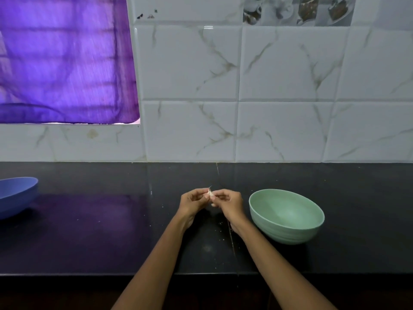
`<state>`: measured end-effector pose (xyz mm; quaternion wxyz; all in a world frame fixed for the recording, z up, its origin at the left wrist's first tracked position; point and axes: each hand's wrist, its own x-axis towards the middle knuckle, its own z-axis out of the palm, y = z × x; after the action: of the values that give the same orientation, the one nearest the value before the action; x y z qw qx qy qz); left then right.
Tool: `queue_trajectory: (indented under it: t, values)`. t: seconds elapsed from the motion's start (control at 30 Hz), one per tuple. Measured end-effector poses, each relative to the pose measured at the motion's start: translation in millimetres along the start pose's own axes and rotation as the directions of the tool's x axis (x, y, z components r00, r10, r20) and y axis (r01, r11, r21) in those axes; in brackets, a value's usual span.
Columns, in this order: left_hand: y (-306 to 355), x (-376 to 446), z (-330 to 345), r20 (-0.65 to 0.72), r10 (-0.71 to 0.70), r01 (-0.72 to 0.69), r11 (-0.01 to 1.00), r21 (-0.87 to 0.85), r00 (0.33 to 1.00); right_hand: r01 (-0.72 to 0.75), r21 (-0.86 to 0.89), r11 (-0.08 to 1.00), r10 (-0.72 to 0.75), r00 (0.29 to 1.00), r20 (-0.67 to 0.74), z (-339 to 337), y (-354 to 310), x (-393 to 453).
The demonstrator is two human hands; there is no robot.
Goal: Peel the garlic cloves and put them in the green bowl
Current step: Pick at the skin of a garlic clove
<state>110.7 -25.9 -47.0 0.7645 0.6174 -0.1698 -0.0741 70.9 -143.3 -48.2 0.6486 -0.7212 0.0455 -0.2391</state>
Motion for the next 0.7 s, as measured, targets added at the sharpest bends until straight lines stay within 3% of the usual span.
queue_trajectory:
  t: [0.27,0.7]
  values:
    - [1.2,-3.6,-0.1,0.007,-0.028,0.029,0.998,-0.060,1.000,-0.078,0.215,0.974,0.064,0.995,0.072,-2.0,1.3,-7.2]
    - [1.0,-5.5,3.3,0.011,-0.021,0.022,0.998,-0.051,1.000,0.015,0.005,1.000,-0.015,0.996,0.087,2.3,10.1,-1.0]
